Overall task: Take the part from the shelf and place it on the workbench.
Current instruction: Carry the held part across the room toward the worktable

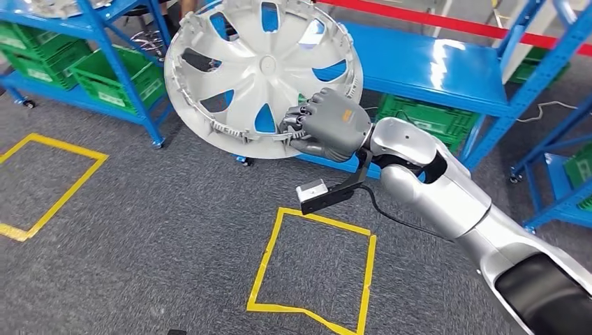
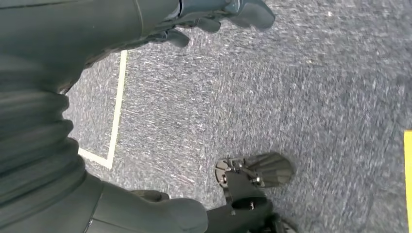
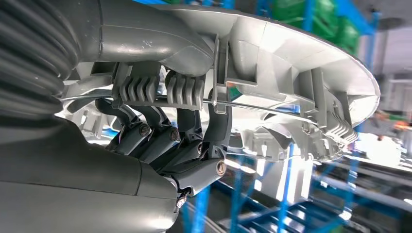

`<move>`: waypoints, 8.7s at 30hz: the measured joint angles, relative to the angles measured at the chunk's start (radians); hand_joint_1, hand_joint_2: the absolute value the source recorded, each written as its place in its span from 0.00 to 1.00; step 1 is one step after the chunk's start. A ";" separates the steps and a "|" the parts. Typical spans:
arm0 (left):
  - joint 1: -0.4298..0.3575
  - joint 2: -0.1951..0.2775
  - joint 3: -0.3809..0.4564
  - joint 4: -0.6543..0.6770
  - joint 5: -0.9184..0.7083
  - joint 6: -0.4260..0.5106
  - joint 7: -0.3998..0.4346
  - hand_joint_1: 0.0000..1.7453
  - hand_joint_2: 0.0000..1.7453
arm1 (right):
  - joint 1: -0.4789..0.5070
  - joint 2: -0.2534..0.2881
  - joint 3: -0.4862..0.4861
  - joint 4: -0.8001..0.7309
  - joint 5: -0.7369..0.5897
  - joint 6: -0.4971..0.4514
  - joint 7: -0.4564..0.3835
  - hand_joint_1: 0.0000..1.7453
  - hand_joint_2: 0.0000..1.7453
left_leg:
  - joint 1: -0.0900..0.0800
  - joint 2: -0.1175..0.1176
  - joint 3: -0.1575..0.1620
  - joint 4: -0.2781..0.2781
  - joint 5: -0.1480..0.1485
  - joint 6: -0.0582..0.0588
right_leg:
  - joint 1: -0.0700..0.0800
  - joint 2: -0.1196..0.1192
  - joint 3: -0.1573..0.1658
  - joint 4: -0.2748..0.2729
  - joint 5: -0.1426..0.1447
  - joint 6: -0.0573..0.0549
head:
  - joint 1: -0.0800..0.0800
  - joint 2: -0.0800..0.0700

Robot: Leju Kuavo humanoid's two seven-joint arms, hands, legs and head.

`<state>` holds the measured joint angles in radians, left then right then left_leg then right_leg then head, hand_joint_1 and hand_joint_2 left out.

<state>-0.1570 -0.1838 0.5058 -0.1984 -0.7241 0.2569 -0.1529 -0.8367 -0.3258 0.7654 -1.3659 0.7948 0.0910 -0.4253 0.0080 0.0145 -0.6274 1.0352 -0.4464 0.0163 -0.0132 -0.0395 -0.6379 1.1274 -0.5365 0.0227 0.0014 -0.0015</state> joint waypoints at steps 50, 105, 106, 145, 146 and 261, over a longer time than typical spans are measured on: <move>0.023 0.002 0.000 0.000 -0.010 0.038 -0.008 0.00 1.00 | 0.039 0.013 -0.027 0.001 0.029 -0.017 -0.004 1.00 1.00 | -0.005 -0.023 -0.162 0.281 -0.097 -0.053 | 0.006 -0.004 0.042 -0.092 0.062 -0.052 | -0.005 0.000; 0.040 0.000 0.012 -0.004 -0.015 -0.007 -0.165 0.00 1.00 | 0.129 -0.056 -0.104 -0.035 0.040 -0.033 -0.031 1.00 1.00 | 0.000 -0.159 -0.028 0.003 0.024 -0.035 | 0.001 0.086 0.040 -0.091 0.062 -0.023 | 0.002 0.000; 0.041 0.001 0.012 -0.004 -0.015 -0.007 -0.165 0.00 1.00 | 0.130 -0.058 -0.106 -0.037 0.040 -0.033 -0.032 1.00 1.00 | -0.003 -0.132 -0.035 0.014 0.016 -0.039 | 0.000 0.075 0.042 -0.096 0.065 -0.030 | -0.001 0.000; 0.033 0.005 0.014 -0.004 -0.029 -0.004 -0.169 0.00 1.00 | 0.136 -0.080 -0.117 -0.057 0.022 -0.023 -0.021 1.00 1.00 | -0.003 0.011 -0.070 0.139 -0.030 -0.056 | -0.001 -0.041 0.042 -0.086 0.054 -0.036 | -0.008 0.000; 0.033 0.005 0.014 -0.004 -0.029 -0.004 -0.170 0.00 1.00 | 0.140 -0.082 -0.117 -0.060 0.022 -0.026 -0.020 1.00 1.00 | -0.006 0.030 -0.036 0.077 -0.012 -0.049 | 0.001 -0.053 0.043 -0.085 0.052 -0.031 | -0.008 0.000; 0.026 0.018 0.048 -0.007 -0.050 0.079 -0.216 0.00 1.00 | 0.233 -0.062 -0.165 -0.012 0.121 -0.123 -0.050 1.00 1.00 | -0.008 -0.040 0.098 0.006 -0.078 -0.023 | 0.003 0.041 -0.014 -0.099 0.121 -0.024 | 0.000 0.000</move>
<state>-0.1305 -0.1661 0.5540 -0.2057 -0.7740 0.3357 -0.3688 -0.6037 -0.3875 0.6007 -1.3776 0.9163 -0.0321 -0.4750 0.0005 -0.0256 -0.5293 1.0407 -0.5242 -0.0070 -0.0101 0.0016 -0.6515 1.0288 -0.4160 -0.0009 0.0015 -0.0015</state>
